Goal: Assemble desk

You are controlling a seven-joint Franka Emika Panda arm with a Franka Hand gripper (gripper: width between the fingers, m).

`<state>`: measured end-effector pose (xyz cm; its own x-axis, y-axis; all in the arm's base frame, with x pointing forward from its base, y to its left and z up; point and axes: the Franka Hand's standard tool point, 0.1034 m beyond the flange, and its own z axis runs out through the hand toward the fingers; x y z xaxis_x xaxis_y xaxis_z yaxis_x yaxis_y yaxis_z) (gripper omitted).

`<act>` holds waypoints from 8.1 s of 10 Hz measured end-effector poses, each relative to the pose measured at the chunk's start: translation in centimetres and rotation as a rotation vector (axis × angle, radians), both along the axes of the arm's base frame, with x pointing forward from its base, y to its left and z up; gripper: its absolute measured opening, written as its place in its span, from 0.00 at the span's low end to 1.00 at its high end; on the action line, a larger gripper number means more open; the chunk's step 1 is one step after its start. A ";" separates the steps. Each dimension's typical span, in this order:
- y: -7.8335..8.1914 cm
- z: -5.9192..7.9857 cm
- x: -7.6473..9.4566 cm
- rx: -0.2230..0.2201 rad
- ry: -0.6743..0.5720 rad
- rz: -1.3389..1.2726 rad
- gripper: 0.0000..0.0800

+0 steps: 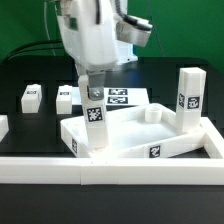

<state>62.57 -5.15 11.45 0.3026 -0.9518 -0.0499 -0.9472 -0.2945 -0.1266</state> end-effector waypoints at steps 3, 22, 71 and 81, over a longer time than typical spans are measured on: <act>0.4 0.1 0.1 -0.029 -0.027 0.298 0.81; 1.1 0.1 0.2 -0.077 -0.078 0.745 0.36; 3.2 -0.7 -0.1 0.020 -0.005 -0.022 0.36; 4.1 -0.9 0.3 -0.059 -0.047 0.577 0.81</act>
Offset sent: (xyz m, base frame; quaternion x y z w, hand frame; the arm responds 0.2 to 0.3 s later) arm 0.0004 0.0137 0.0030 0.0083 -0.0179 -0.1852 0.9825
